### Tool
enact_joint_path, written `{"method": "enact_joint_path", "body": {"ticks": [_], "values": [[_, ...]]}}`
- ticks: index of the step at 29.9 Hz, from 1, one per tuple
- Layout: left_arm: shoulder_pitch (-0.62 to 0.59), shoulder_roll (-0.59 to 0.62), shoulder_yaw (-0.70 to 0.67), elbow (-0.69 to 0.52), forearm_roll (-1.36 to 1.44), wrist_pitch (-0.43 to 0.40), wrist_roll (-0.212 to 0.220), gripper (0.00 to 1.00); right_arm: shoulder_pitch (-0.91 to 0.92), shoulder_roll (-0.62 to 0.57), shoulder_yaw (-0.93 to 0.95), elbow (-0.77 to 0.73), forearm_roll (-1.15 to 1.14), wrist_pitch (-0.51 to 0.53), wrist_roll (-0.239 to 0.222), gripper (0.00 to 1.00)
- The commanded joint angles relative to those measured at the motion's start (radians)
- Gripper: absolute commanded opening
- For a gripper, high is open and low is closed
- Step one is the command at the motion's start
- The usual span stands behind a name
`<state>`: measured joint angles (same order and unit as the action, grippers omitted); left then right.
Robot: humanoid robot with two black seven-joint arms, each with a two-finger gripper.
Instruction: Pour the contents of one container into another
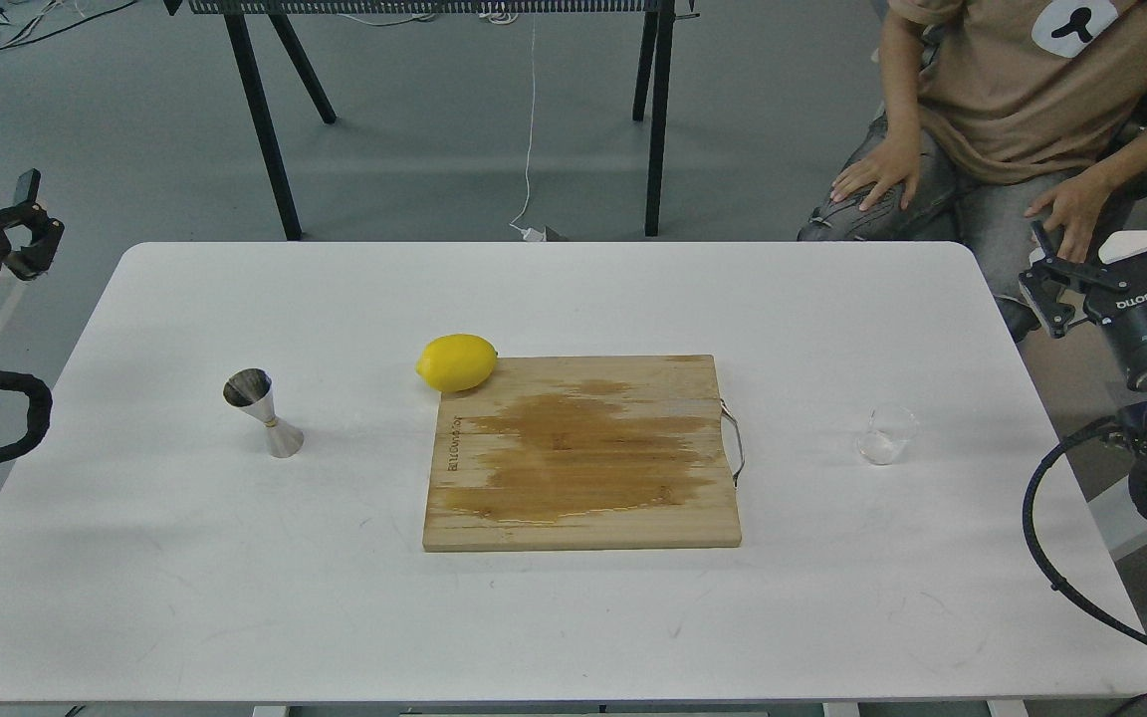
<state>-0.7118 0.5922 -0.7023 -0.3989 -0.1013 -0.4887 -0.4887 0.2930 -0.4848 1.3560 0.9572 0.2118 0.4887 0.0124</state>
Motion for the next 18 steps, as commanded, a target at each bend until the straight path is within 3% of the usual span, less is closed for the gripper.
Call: {"method": "enact_joint_path", "body": {"ticks": [1,13,18], "values": [[-0.001,0.000,0.001,0.000,0.000,0.000,0.000,1.00,0.000,0.000,0.000,0.000,0.001,0.000,0.000,0.99],[0.017,-0.002,-0.003,0.002,-0.003,0.000,0.000,1.00,0.003,0.000,-0.003,0.005,0.000,0.000,0.000,0.99],[0.035,0.060,0.007,0.012,0.009,0.000,0.000,1.00,0.003,-0.003,-0.003,0.009,0.001,0.000,0.000,0.99]]}}
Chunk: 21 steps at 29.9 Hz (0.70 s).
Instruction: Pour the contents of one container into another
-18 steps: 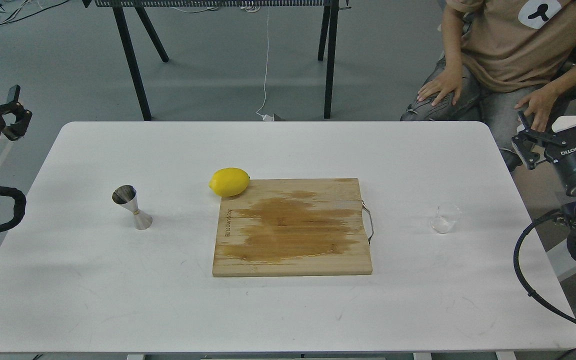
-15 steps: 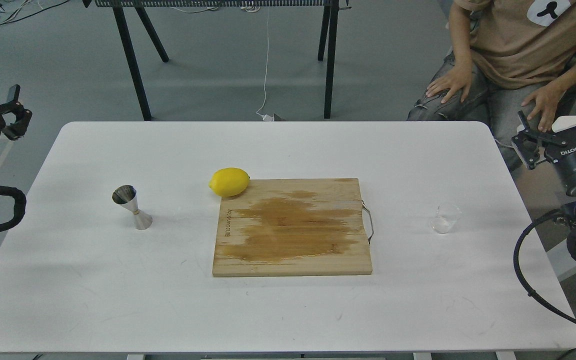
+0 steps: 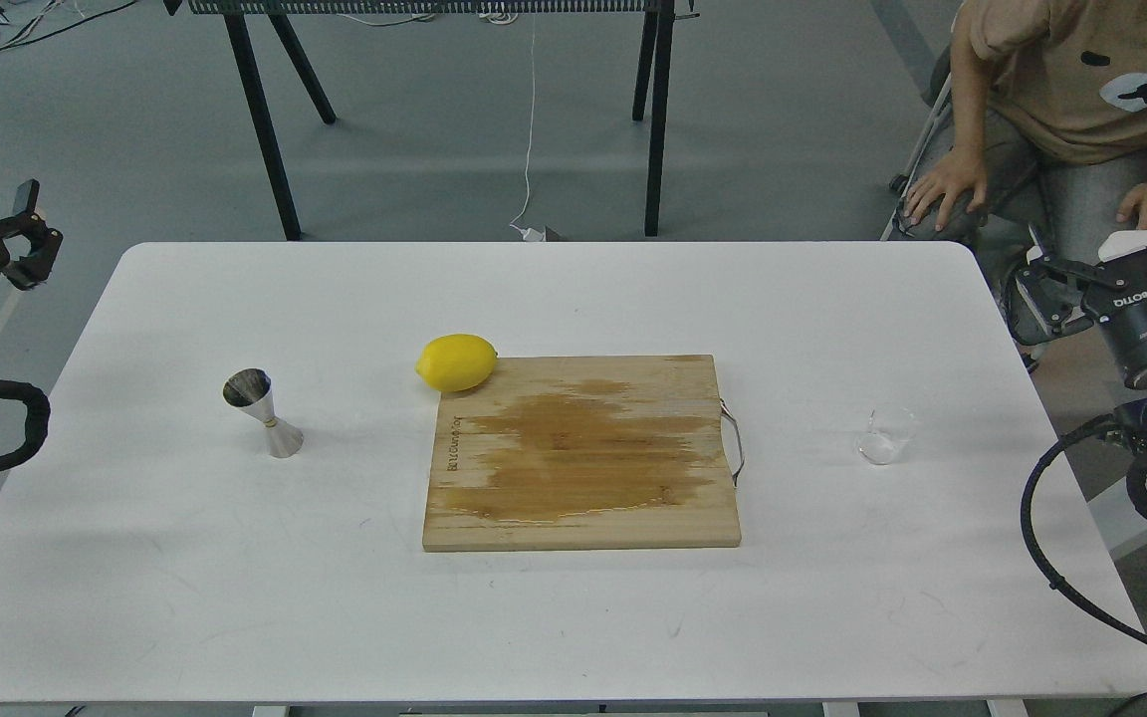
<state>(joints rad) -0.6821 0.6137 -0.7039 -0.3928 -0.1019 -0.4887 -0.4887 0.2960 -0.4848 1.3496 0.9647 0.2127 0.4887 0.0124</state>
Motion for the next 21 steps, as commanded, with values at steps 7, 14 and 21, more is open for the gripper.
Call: {"method": "enact_joint_path", "body": {"ticks": [7,14,21], "values": [[-0.017,0.159,0.006,0.017,0.103,0.000,0.000,1.00,-0.001,-0.006,-0.006,0.000,-0.001,0.000,0.000,0.99],[-0.108,0.192,0.011,0.017,0.305,0.000,0.000,1.00,-0.003,-0.003,-0.012,0.000,-0.001,0.000,0.000,0.99],[-0.200,0.181,0.011,-0.041,0.762,0.000,0.000,1.00,-0.003,-0.008,-0.009,-0.001,-0.001,0.000,0.000,0.99]]}}
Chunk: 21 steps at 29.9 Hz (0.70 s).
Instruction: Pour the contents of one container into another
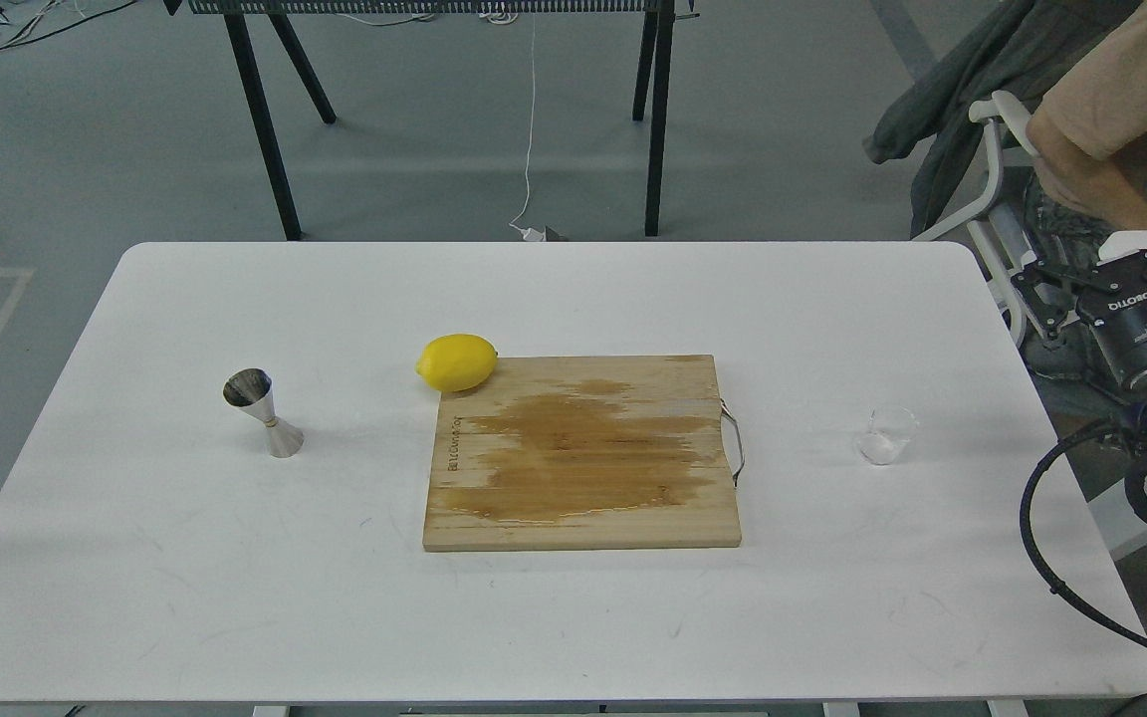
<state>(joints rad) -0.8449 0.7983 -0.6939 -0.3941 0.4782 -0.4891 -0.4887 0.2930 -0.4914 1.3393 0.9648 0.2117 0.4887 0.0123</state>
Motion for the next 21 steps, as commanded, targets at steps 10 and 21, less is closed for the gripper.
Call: {"method": "enact_joint_path", "body": {"ticks": [10,21], "values": [[-0.016,0.010,0.042,-0.413,0.741,0.000,0.000,1.00,-0.009,-0.001,-0.003,-0.003,0.000,0.000,0.000,0.99],[0.170,0.073,0.065,-0.543,0.861,0.507,0.000,1.00,-0.023,0.001,-0.006,-0.011,-0.002,0.000,0.000,0.99]]}}
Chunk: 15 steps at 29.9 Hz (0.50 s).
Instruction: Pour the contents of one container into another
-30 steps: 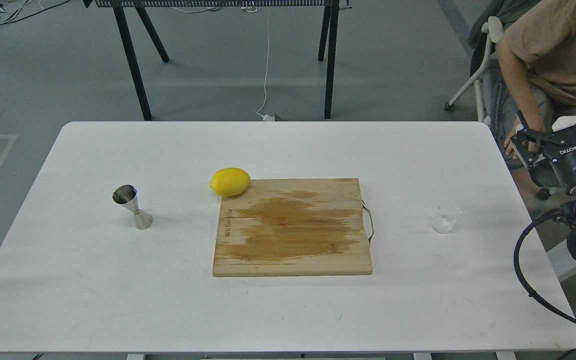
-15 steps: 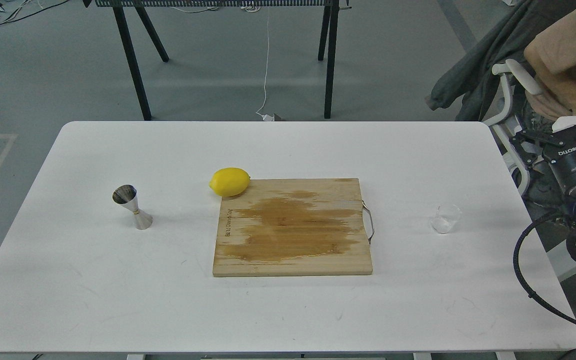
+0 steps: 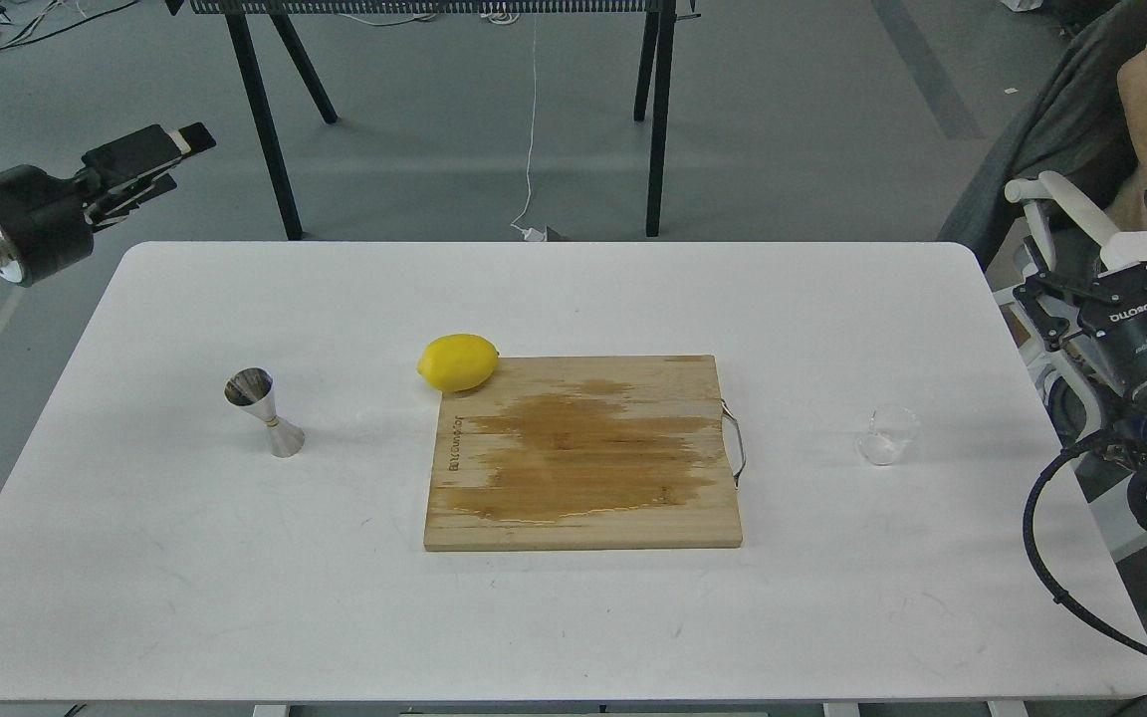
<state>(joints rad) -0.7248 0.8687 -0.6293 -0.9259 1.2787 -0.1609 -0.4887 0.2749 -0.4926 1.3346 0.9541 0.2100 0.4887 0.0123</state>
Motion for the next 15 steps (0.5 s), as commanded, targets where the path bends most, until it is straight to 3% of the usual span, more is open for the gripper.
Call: {"method": "enact_joint_path", "body": {"ticks": [1,6,11,15], "values": [[0.070,0.004,0.000,-0.025,0.076,0.228,0.000,1.00,-0.005,0.002,-0.002,0.000,0.000,0.000,0.000,0.99],[0.178,0.042,-0.004,-0.168,0.090,0.432,0.000,1.00,-0.006,0.002,-0.002,-0.005,-0.001,0.000,0.000,0.99],[0.281,0.038,-0.009,-0.194,0.172,0.650,0.000,1.00,-0.014,0.002,0.000,-0.005,-0.003,0.000,0.000,0.99],[0.376,0.038,-0.012,-0.205,0.243,0.650,0.000,1.00,-0.023,0.002,0.000,-0.006,-0.003,0.000,0.000,0.99]]}}
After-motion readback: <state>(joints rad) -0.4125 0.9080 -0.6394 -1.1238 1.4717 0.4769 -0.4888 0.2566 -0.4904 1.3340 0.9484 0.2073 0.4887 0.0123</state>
